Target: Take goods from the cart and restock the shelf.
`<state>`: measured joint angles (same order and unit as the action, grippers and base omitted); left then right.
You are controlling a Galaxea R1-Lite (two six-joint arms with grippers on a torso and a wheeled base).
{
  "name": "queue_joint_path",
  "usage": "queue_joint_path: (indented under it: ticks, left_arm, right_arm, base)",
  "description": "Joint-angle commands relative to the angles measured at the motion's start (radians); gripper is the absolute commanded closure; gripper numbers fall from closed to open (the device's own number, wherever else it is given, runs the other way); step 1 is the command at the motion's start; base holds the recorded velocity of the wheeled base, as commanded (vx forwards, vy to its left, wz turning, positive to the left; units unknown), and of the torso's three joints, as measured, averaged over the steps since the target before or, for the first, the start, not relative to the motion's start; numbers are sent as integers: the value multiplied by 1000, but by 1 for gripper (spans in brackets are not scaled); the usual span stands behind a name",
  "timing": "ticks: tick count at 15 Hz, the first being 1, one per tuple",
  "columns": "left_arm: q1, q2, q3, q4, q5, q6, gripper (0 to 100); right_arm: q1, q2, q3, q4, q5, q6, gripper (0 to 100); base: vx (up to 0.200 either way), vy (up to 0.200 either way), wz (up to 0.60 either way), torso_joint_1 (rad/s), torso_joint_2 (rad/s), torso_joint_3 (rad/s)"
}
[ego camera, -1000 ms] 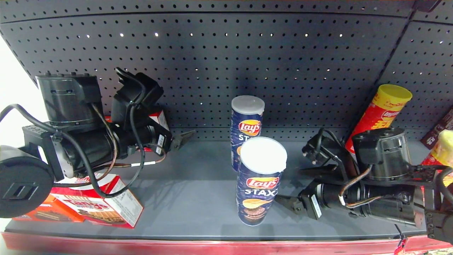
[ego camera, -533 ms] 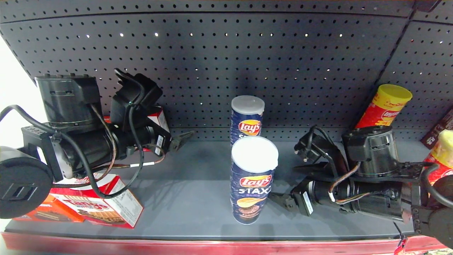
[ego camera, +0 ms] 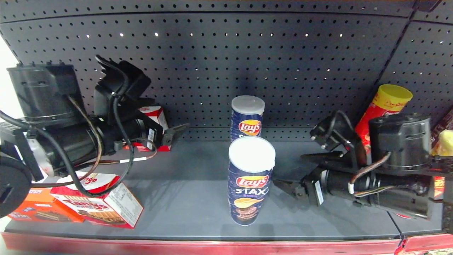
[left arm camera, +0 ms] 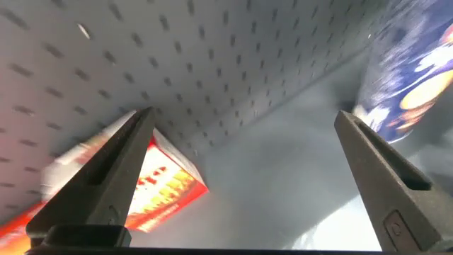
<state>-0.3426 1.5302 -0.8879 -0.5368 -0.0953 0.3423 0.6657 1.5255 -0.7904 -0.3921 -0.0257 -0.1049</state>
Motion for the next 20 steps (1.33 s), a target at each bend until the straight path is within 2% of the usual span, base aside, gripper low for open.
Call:
queue_joint_path:
  ticks: [1, 2, 3, 5, 8, 10, 12, 13, 14, 15, 16, 18, 20]
  left_arm:
    - [28, -188, 29, 15, -38, -2, 0]
    - [40, -234, 40, 26, -49, -2, 0]
    - [63, -340, 86, 31, -49, -2, 0]
    - [109, -506, 179, 38, -49, -2, 0]
    - [120, -742, 297, 60, -35, -3, 0]
    - [126, -918, 339, 213, 28, -3, 0]
    - [126, -1107, 328, 457, 86, -3, 0]
    - [126, -1148, 326, 511, 95, -2, 0]
    - [131, -1294, 336, 656, 140, -2, 0]
    - [143, -1383, 349, 727, 169, -2, 0]
    - [160, -1454, 371, 781, 186, -5, 0]
    - [163, -1447, 388, 735, 233, -51, 0]
    - [163, -1447, 437, 724, 232, -69, 0]
  right_arm:
    - [-77, -229, 11, 1, -5, 4, 0]
    - [-98, -281, 23, 4, -5, 5, 0]
    - [-130, -401, 68, 2, -6, 7, 0]
    - [-138, -547, 125, 2, -25, 7, 0]
    - [-140, -728, 180, 30, -49, 5, 0]
    - [-153, -848, 208, 153, -75, 4, 0]
    - [-170, -975, 211, 314, -80, 4, 0]
    - [-184, -1004, 212, 352, -85, 4, 0]
    - [-227, -1119, 226, 484, -83, 2, 0]
    - [-241, -1188, 241, 555, -83, 2, 0]
    - [-245, -1248, 255, 610, -85, 2, 0]
    - [-261, -1378, 298, 705, -85, 2, 0]
    - [-272, -1464, 339, 756, -86, 2, 0]
  base:
    - [0, 0, 0, 0, 0, 0]
    - [0, 0, 0, 0, 0, 0]
    - [0, 0, 0, 0, 0, 0]
    - [0, 0, 0, 0, 0, 0]
    - [0, 0, 0, 0, 0, 0]
    - [0, 0, 0, 0, 0, 0]
    - [0, 0, 0, 0, 0, 0]
    - [0, 0, 0, 0, 0, 0]
    - [0, 0, 0, 0, 0, 0]
    - [0, 0, 0, 0, 0, 0]
    - [0, 0, 0, 0, 0, 0]
    - [0, 0, 0, 0, 0, 0]
    - [0, 0, 0, 0, 0, 0]
